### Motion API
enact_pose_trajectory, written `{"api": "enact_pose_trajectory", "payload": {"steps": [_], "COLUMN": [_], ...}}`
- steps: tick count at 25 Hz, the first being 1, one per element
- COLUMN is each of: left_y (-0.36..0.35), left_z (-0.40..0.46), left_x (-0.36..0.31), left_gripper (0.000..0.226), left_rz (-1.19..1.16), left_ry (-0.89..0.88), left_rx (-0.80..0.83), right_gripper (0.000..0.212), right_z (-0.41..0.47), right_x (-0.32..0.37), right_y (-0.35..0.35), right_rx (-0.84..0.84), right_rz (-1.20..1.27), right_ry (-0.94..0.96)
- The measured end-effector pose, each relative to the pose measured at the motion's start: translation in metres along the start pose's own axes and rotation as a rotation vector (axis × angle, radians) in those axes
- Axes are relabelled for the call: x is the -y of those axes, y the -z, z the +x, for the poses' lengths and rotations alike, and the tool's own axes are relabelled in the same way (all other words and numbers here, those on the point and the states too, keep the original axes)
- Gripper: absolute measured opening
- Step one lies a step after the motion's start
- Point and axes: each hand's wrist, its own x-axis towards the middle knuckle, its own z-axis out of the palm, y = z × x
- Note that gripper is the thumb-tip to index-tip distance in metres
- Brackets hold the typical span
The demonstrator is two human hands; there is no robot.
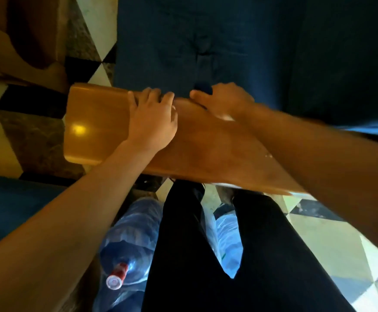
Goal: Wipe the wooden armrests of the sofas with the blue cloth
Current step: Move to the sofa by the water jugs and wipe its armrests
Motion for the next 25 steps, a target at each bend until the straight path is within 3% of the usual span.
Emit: {"api": "enact_pose_trajectory", "payload": {"steps": [2,5,9,12,18,22,25], "left_y": [-0.002,-0.001,0.005,0.003,0.005,0.005,0.006], "left_z": [-0.012,-0.020,-0.020,-0.012,0.017,0.029,0.035], "left_x": [-0.005,-0.020,-0.058,-0.084,-0.113,-0.114,-0.121], "left_gripper": [0.049,0.048,0.049,0.048,0.049,0.052,0.055], "left_rz": [-0.003,-0.041,-0.146,-0.163,-0.111,-0.123,-0.224], "left_ry": [0.020,0.022,0.012,-0.067,-0.254,-0.290,-0.257], "left_rx": [-0.011,-0.053,-0.022,-0.034,-0.028,-0.045,0.028], "right_gripper": [0.055,0.053,0.075,0.076,0.077,0.078,0.071], "right_z": [-0.018,-0.079,-0.189,-0.214,-0.186,-0.105,-0.088], "right_x": [-0.026,-0.048,-0.030,-0.050,-0.088,-0.064,-0.071], "right_y": [0.002,-0.038,-0.118,-0.136,-0.092,-0.034,-0.018], "right_rx": [-0.080,-0.384,-0.320,-0.311,-0.406,-0.334,-0.344], "right_rz": [0.033,-0.059,-0.273,-0.363,-0.245,-0.103,-0.007], "right_ry": [-0.065,-0.009,0.291,0.360,0.074,-0.173,-0.266]}}
